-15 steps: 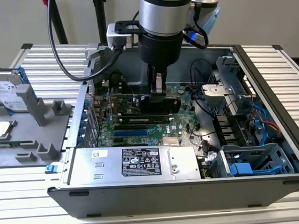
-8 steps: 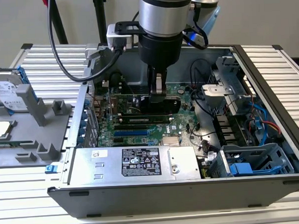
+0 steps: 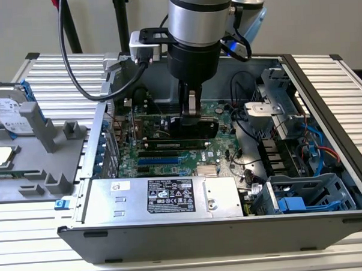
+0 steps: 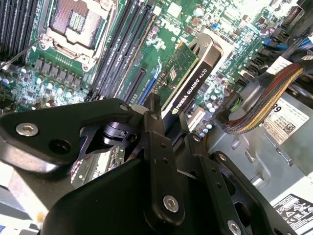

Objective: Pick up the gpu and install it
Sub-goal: 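Insert the gpu into the slot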

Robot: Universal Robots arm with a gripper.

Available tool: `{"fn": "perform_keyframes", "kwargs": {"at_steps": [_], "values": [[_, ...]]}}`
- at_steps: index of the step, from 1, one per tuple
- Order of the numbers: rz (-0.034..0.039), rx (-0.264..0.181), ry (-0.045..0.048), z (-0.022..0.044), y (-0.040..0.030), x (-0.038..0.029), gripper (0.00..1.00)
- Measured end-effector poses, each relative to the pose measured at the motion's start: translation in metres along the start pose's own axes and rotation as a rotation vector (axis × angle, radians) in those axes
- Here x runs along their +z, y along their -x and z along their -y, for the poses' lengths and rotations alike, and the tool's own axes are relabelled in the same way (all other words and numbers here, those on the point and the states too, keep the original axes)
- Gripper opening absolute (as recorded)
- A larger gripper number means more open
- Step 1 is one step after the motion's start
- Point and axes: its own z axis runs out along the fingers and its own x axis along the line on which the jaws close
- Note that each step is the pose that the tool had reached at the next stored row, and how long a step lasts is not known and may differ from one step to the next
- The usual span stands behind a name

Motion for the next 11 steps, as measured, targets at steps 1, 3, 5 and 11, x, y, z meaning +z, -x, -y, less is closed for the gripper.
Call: {"fn": "perform_keyframes", "kwargs": {"at_steps": [1,3,5,11], "values": [[0.0,0.0,0.0,0.0,0.0,0.0002,0.0],[0.0001,0.0,-0.0001,0.0,0.0,0.0006,0.0],[0.0001,0.0,-0.0001,0.0,0.0,0.0011,0.0],[0.0,0.0,0.0,0.0,0.0,0.0025,0.0]]}}
